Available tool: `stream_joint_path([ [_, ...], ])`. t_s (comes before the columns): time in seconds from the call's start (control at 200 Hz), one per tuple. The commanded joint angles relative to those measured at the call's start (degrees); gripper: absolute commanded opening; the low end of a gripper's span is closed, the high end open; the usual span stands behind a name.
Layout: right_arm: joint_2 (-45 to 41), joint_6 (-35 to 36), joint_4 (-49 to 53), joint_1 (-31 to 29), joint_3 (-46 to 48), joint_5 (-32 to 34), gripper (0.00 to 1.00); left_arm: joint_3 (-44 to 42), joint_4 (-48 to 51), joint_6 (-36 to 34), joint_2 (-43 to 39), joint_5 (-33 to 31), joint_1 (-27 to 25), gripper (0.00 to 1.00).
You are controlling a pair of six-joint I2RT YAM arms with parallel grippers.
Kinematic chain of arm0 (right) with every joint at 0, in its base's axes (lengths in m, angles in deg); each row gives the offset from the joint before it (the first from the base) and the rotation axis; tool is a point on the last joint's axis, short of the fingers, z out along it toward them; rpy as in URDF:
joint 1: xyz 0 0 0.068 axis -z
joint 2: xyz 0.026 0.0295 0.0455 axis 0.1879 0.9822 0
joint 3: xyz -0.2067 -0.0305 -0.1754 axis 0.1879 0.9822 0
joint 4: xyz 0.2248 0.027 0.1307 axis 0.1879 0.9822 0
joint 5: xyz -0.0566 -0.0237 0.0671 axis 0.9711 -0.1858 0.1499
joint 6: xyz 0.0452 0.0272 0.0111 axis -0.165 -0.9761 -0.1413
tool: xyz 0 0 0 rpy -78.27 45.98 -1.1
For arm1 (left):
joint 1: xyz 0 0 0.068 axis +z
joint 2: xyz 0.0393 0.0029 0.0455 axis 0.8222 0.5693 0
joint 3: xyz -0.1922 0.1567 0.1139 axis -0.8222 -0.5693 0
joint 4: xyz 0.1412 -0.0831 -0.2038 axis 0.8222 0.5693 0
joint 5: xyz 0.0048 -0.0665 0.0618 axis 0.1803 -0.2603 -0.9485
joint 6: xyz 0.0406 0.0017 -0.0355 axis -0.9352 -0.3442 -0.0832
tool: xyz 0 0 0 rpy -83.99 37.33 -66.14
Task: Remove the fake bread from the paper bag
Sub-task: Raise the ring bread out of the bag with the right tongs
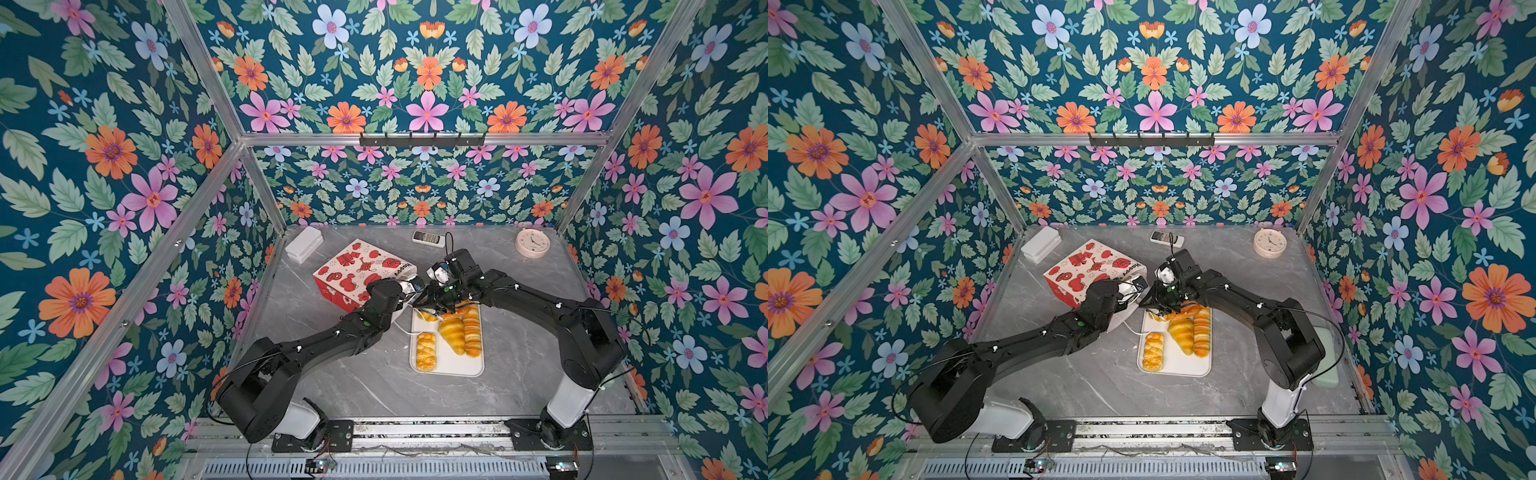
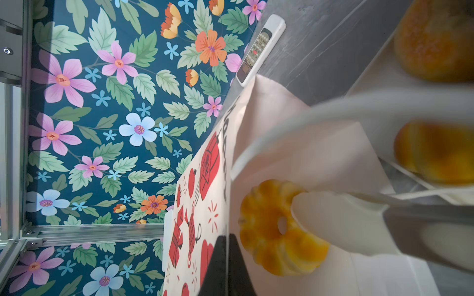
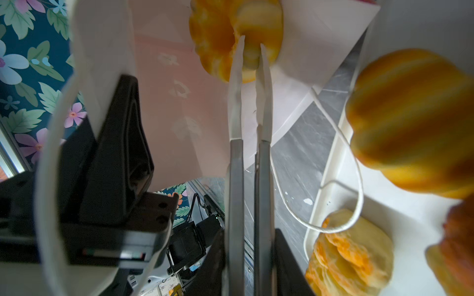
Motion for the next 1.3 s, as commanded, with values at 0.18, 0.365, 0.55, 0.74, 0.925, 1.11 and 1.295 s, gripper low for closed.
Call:
stream_joint_path([
  [0.18, -4.19, 3.57, 4.9, -0.05, 0.49, -1.32, 0.01, 0.23, -4.67, 1.78, 1.19, -3.24, 0.46, 0.0],
  [0.365, -7.79, 4.31, 7.89, -0.01, 0.86, -2.72, 0.0, 0.23, -6.06, 1.87, 1.68, -4.03, 1.04, 0.0],
  [0.55, -11.04, 5.22, 11.21, 0.06, 1.39, -1.7, 0.0, -0.31, -7.26, 1.87, 1.55, -4.12, 1.69, 0.0],
  [0.74, -13.32, 6.61, 15.58, 0.16, 1.58, -0.94, 0.0, -0.13, -7.9, 1.7, 1.38, -4.8, 2.38, 0.0],
  [0.925, -15.26, 8.6, 20.82, 0.15, 2.21, 0.52, 0.0, -0.46, -8.16, 1.35, 0.86, -5.44, 2.58, 0.0],
  [1.11, -18.86, 9.69, 24.92, 0.21, 2.79, 3.52, 0.0, -0.71, -8.34, 1.35, 0.61, -5.72, 2.97, 0.0],
  [1.295, -23.49, 9.47, 27.7, 0.53, 4.9, 5.64, 0.0, -0.49, -8.51, 1.35, 1.11, -6.08, 3.36, 0.0],
])
